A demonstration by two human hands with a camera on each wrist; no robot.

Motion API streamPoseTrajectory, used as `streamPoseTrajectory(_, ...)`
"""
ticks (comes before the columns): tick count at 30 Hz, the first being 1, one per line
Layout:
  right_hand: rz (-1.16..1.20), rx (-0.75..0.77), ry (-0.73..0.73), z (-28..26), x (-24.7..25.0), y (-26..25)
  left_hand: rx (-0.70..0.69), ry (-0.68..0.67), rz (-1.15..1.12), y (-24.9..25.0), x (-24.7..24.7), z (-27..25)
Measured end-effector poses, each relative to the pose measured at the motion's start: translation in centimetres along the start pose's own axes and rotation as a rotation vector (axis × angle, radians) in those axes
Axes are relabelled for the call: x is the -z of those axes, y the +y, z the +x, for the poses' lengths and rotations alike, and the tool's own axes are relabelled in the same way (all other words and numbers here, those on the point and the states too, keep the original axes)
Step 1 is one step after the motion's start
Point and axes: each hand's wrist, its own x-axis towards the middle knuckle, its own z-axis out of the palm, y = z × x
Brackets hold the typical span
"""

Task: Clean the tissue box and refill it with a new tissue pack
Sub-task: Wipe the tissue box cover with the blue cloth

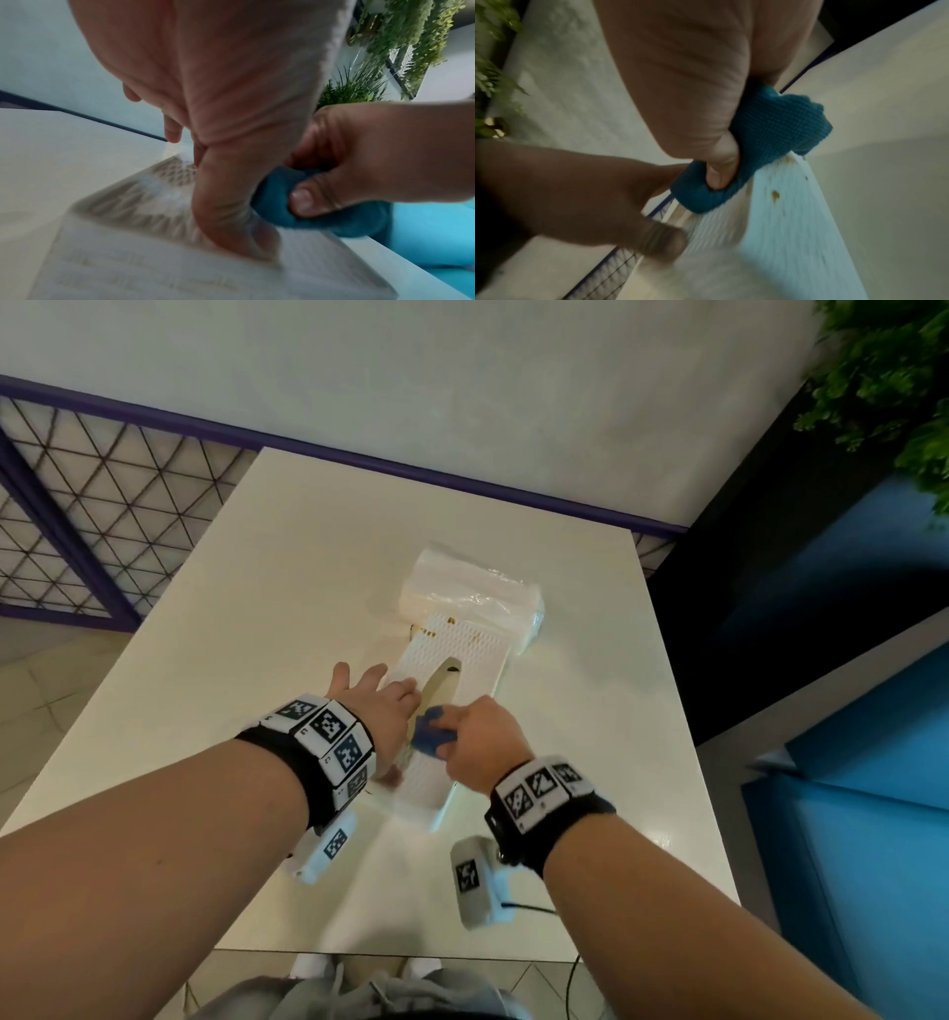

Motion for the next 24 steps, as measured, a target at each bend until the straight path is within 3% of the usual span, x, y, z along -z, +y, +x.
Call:
streamPoseTrajectory(3, -0.004, 0.155, -0.014, -2.1, -0.1, -0.9, -0.021, -0.009, -0.016, 0.0, 0.5, -0.3)
streamPoseTrajectory(6, 0.253, 0.084, -0.050, -3.0, 1.4, 0.5, -0.067, 0.007, 0.019, -0.6, 0.7, -0.6)
streamPoseTrajectory(12, 0.482, -0.320, 0.409, -2.4, 5.5, 6.2, -0.119, -0.030, 0.133, -1.5, 1.8, -0.9)
streamPoseTrajectory(15, 0.510, -0.372, 0.498, 0.2, 7.4, 7.0, -0.099, -0.017, 0.097, -1.0, 1.8, -0.9)
streamPoseTrajectory(17, 0.470, -0.361, 0.462, 2.2, 7.5, 6.2, -0.075, -0.042, 0.093, -0.8, 1.3, -1.0)
streamPoseTrajectory(19, 0.411, -0.352, 0.314, 4.3, 5.7, 5.0, -0.071, -0.042, 0.082, -0.9, 0.7, -1.0)
streamPoseTrajectory(21, 0.188, -0.341, 0.134, 6.1, 2.6, 4.0, -0.082, -0.034, 0.075, -1.1, 0.4, -1.1)
streamPoseTrajectory(24, -0.054, -0.327, 0.076, 7.0, 0.7, 3.4, -0.074, -0.037, 0.098, -1.2, 0.4, -1.2)
